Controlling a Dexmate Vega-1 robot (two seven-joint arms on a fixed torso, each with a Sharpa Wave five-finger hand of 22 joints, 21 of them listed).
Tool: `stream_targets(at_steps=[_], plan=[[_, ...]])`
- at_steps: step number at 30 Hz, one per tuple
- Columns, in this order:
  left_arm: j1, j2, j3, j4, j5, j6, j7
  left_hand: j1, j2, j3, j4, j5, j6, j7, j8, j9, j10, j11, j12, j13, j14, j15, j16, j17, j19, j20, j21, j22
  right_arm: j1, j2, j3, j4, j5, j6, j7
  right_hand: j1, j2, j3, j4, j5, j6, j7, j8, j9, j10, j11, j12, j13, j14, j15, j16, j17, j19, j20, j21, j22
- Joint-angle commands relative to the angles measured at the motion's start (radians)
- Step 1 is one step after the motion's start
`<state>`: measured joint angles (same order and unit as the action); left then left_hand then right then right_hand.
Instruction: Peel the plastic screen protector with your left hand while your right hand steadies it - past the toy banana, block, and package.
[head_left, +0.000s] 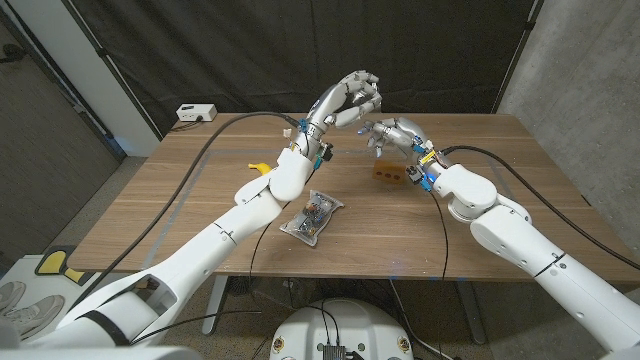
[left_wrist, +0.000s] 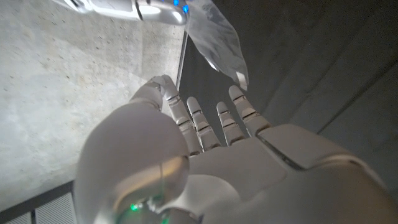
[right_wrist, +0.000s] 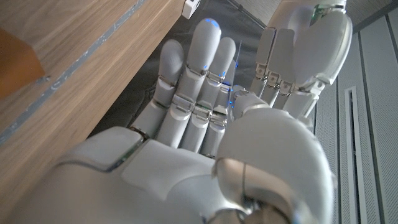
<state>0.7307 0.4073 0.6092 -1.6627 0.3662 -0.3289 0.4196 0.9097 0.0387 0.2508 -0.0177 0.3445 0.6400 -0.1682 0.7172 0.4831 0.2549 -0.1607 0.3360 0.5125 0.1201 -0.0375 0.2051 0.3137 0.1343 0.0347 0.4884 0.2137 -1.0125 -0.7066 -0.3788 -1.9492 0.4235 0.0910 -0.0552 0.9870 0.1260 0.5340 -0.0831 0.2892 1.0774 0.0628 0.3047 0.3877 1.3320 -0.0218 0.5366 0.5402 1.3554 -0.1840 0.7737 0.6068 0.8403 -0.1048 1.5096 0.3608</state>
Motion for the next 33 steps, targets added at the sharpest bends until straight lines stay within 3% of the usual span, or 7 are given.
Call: stream_targets(at_steps=[1,4,8,14,24,29,33], plan=[[0.042,-0.075,-0.046,0.015,-0.146,0.072,0.04,-0.053,-0.088,-0.064,0.014,-0.03,-0.186,0.039,-0.144,-0.094,-0.089,0.056,-0.042,-0.027,-0.069,0.01,-0.018,-0.003,-0.053,0.016,-0.003,-0.001,-0.006,-0.034,-0.04,-0.028,-0.182,0.011,-0.128,-0.004,0.008,0.058,-0.061,0.0,0.042,0.027,-0.002,0.003,0.035,-0.008,0.005,0.006,-0.022,-0.033,0.006,0.006,-0.012,-0.115,-0.001,-0.006],[0.039,-0.081,-0.054,0.015,-0.213,0.1,-0.008,-0.066,-0.101,-0.084,0.018,-0.032,-0.281,0.069,-0.206,-0.123,-0.092,0.064,-0.041,-0.036,-0.075,0.019,-0.013,-0.007,-0.074,0.024,-0.006,-0.001,-0.005,-0.043,-0.047,-0.038,-0.216,0.003,-0.146,-0.005,0.008,0.058,-0.061,-0.001,0.041,0.025,-0.004,0.003,0.034,-0.009,0.005,0.009,-0.026,-0.034,0.007,0.011,-0.015,-0.115,-0.003,-0.013],[0.033,-0.085,-0.064,0.018,-0.3,0.132,-0.071,-0.071,-0.101,-0.091,0.021,-0.031,-0.221,0.099,-0.201,-0.143,-0.069,0.063,-0.029,-0.043,-0.064,0.021,-0.007,-0.01,-0.084,0.025,-0.006,0.002,-0.004,-0.05,-0.057,-0.048,-0.26,0.001,-0.167,-0.005,0.009,0.055,-0.06,-0.003,0.041,0.025,-0.005,0.004,0.033,-0.008,0.004,0.008,-0.025,-0.035,0.007,0.009,-0.016,-0.115,-0.003,-0.017],[0.012,-0.086,-0.066,0.029,-0.399,0.162,-0.156,-0.031,-0.076,-0.078,0.004,-0.027,-0.106,0.103,-0.191,-0.181,-0.025,0.042,-0.007,-0.057,-0.046,0.014,-0.003,-0.019,-0.087,0.027,0.003,0.006,0.006,-0.067,-0.078,-0.058,-0.341,0.007,-0.184,-0.008,0.01,0.053,-0.058,-0.005,0.042,0.024,-0.006,0.005,0.033,-0.009,0.005,0.011,-0.03,-0.033,0.007,0.015,-0.021,-0.115,-0.004,-0.024],[-0.022,-0.111,-0.052,0.055,-0.475,0.177,-0.203,0.024,-0.064,-0.063,-0.026,-0.033,-0.064,0.023,-0.21,-0.223,-0.005,0.02,0.002,-0.072,-0.013,0.011,0.005,-0.028,-0.072,0.037,0.018,0.006,0.005,-0.083,-0.085,-0.071,-0.401,0.012,-0.198,-0.011,0.009,0.049,-0.058,-0.01,0.043,0.021,-0.008,0.004,0.029,-0.007,0.002,0.013,-0.036,-0.036,0.007,0.021,-0.028,-0.115,-0.004,-0.035],[-0.022,-0.142,-0.052,0.081,-0.481,0.145,-0.166,0.064,-0.039,-0.048,-0.045,-0.048,0.042,0.004,-0.21,-0.265,0.069,-0.038,0.031,-0.086,0.043,-0.018,0.017,-0.036,-0.034,0.038,0.041,0.004,0.0,-0.086,-0.078,-0.066,-0.391,0.025,-0.198,-0.011,0.011,0.048,-0.058,-0.012,0.043,0.019,-0.009,0.005,0.029,-0.012,0.0,0.011,-0.037,-0.036,0.007,0.024,-0.029,-0.115,0.001,-0.038],[-0.015,-0.171,-0.056,0.105,-0.488,0.108,-0.13,0.097,-0.015,-0.033,-0.061,-0.066,0.167,-0.009,-0.203,-0.293,0.123,-0.053,0.052,-0.092,0.099,-0.055,0.028,-0.043,-0.002,0.034,0.062,0.002,0.0,-0.087,-0.076,-0.063,-0.384,0.026,-0.196,-0.012,0.012,0.047,-0.057,-0.014,0.043,0.019,-0.01,0.006,0.028,-0.01,0.0,0.014,-0.038,-0.035,0.007,0.025,-0.029,-0.115,0.004,-0.039]])
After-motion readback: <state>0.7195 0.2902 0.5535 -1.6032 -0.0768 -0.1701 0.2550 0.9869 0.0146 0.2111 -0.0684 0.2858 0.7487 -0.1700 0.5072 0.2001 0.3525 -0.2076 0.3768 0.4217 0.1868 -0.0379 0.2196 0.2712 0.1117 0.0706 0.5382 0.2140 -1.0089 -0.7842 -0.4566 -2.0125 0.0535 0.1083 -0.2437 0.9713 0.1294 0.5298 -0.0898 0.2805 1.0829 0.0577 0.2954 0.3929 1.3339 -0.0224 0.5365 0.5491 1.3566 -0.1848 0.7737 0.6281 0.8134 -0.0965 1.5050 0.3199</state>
